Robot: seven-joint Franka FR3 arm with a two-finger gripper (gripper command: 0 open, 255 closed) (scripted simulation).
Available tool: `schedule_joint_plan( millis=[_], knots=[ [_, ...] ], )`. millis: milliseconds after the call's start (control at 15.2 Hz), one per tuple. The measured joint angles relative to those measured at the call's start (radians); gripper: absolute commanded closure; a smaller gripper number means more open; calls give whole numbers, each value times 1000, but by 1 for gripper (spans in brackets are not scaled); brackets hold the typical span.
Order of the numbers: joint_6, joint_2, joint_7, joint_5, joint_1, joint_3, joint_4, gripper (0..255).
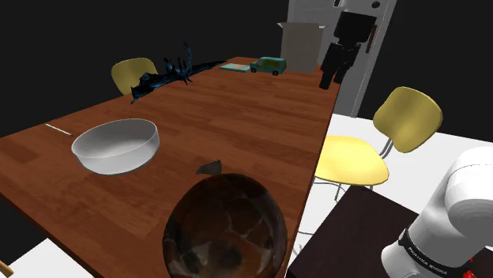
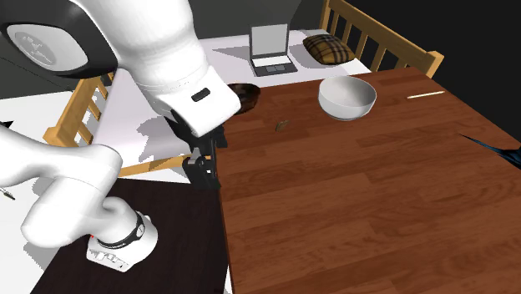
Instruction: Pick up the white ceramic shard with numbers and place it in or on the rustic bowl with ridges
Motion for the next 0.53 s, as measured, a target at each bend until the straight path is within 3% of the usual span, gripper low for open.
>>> schedule_joint_plan(
  millis=[198,528],
  knots=[
    [32,-43,60,12,-6,36,-45,0],
    [172,-193,324,80,-21,214,-214,0]
  ],
)
